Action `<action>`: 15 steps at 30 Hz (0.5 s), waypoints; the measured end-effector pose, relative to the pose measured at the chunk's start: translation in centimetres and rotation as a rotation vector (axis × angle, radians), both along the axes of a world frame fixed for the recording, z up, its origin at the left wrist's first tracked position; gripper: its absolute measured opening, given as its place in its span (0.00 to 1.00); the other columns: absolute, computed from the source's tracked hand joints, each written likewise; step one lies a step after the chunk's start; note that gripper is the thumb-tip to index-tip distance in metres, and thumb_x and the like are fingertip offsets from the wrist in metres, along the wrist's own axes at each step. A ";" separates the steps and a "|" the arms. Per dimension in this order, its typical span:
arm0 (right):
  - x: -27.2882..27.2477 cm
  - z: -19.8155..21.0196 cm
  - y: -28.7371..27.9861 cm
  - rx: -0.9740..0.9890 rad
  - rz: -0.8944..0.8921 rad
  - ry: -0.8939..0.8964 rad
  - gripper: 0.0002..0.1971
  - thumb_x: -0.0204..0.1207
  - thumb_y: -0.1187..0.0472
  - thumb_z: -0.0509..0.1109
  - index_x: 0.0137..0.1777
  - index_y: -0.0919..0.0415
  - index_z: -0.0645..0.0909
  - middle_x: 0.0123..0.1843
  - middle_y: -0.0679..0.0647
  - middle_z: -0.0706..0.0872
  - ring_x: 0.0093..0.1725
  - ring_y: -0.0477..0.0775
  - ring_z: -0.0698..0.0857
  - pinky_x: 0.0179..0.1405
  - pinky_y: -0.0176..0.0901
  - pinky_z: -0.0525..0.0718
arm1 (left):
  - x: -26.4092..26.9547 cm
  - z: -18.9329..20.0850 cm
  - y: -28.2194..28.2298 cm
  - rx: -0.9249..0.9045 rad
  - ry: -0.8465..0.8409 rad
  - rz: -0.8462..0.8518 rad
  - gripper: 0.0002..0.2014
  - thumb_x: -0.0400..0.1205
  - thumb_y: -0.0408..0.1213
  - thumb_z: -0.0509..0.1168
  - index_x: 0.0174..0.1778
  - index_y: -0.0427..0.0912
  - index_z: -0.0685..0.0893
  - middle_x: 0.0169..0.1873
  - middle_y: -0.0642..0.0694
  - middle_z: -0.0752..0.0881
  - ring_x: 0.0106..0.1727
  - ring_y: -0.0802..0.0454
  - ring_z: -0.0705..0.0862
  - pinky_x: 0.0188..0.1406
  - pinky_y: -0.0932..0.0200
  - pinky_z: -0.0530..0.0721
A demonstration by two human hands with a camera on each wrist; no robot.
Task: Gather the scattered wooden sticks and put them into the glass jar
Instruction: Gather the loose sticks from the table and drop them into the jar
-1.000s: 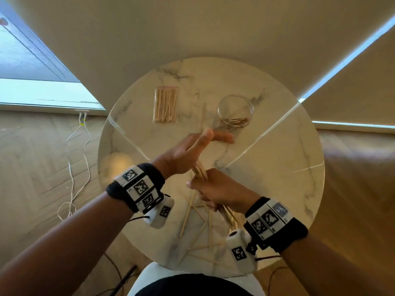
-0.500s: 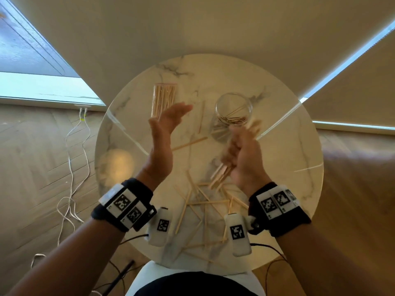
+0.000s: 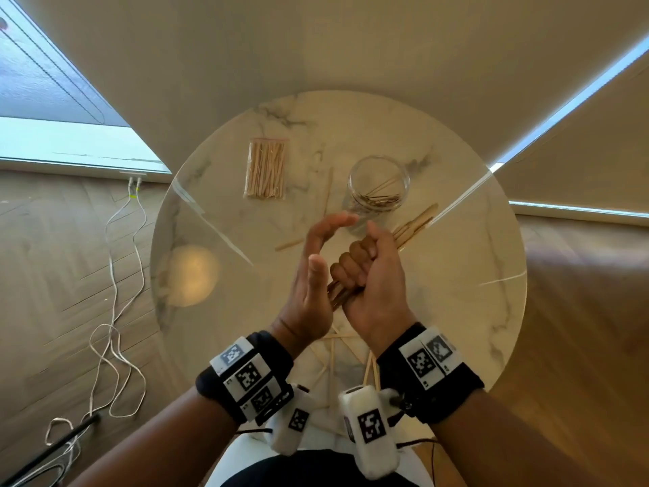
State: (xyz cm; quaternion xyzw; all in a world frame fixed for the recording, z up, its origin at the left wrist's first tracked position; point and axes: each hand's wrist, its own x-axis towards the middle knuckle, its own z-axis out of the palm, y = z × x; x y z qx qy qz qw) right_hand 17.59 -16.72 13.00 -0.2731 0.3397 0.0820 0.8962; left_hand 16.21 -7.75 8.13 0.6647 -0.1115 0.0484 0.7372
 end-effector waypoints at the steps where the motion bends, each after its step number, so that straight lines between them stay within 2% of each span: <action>1: 0.0 -0.1 -0.3 -0.054 0.069 -0.005 0.24 0.87 0.57 0.63 0.26 0.53 0.64 0.20 0.48 0.59 0.16 0.45 0.58 0.15 0.39 0.58 | 0.1 -0.1 0.2 0.014 -0.019 -0.025 0.41 0.87 0.71 0.41 0.77 0.38 0.74 0.73 0.44 0.82 0.78 0.44 0.78 0.81 0.46 0.71; 3: 0.0 -0.5 -1.6 -0.209 0.243 -0.010 0.24 0.86 0.58 0.65 0.27 0.53 0.64 0.20 0.49 0.59 0.17 0.47 0.57 0.19 0.41 0.56 | 1.0 0.0 1.2 0.043 -0.042 -0.056 0.41 0.87 0.72 0.40 0.78 0.40 0.73 0.74 0.45 0.81 0.79 0.47 0.77 0.81 0.50 0.71; 6: -1.1 -1.4 -3.3 -0.544 0.626 -0.030 0.19 0.86 0.58 0.66 0.32 0.54 0.68 0.23 0.50 0.63 0.19 0.48 0.60 0.20 0.42 0.59 | 3.2 0.8 2.1 0.140 -0.056 -0.087 0.48 0.86 0.72 0.37 0.80 0.31 0.72 0.79 0.40 0.77 0.83 0.49 0.74 0.83 0.55 0.69; 8: -1.9 -1.5 -3.3 -0.739 0.875 -0.068 0.14 0.86 0.57 0.66 0.39 0.58 0.73 0.25 0.52 0.66 0.20 0.48 0.63 0.20 0.42 0.63 | 4.1 1.2 1.7 0.210 -0.078 -0.202 0.50 0.86 0.72 0.36 0.82 0.29 0.71 0.81 0.40 0.75 0.85 0.50 0.71 0.85 0.55 0.66; 10: -1.7 -1.4 -3.4 -0.826 0.956 -0.089 0.13 0.86 0.57 0.65 0.40 0.59 0.75 0.25 0.53 0.70 0.21 0.48 0.66 0.21 0.42 0.66 | 4.4 0.7 1.3 0.305 -0.053 -0.381 0.49 0.86 0.73 0.35 0.81 0.34 0.74 0.80 0.43 0.77 0.85 0.53 0.72 0.85 0.55 0.68; 12: -0.7 -1.4 -4.0 -0.849 0.960 -0.083 0.13 0.86 0.57 0.64 0.39 0.59 0.76 0.25 0.52 0.71 0.22 0.49 0.67 0.22 0.43 0.67 | 4.6 0.2 1.2 0.380 -0.013 -0.477 0.46 0.86 0.73 0.35 0.80 0.42 0.77 0.78 0.43 0.81 0.82 0.53 0.76 0.84 0.48 0.72; 14: 0.8 -1.4 -4.8 -0.877 1.000 -0.081 0.13 0.87 0.54 0.65 0.42 0.59 0.78 0.25 0.51 0.73 0.22 0.49 0.69 0.23 0.43 0.70 | 5.6 0.3 1.3 0.343 0.003 -0.480 0.48 0.85 0.74 0.35 0.82 0.39 0.76 0.78 0.41 0.81 0.82 0.48 0.77 0.84 0.41 0.73; 15: 1.6 -1.2 -5.4 -0.921 1.011 -0.086 0.15 0.87 0.51 0.65 0.42 0.59 0.79 0.25 0.49 0.75 0.23 0.49 0.71 0.25 0.44 0.73 | 6.4 0.5 1.3 0.298 -0.005 -0.436 0.49 0.85 0.73 0.36 0.82 0.36 0.75 0.80 0.40 0.79 0.84 0.48 0.75 0.85 0.42 0.71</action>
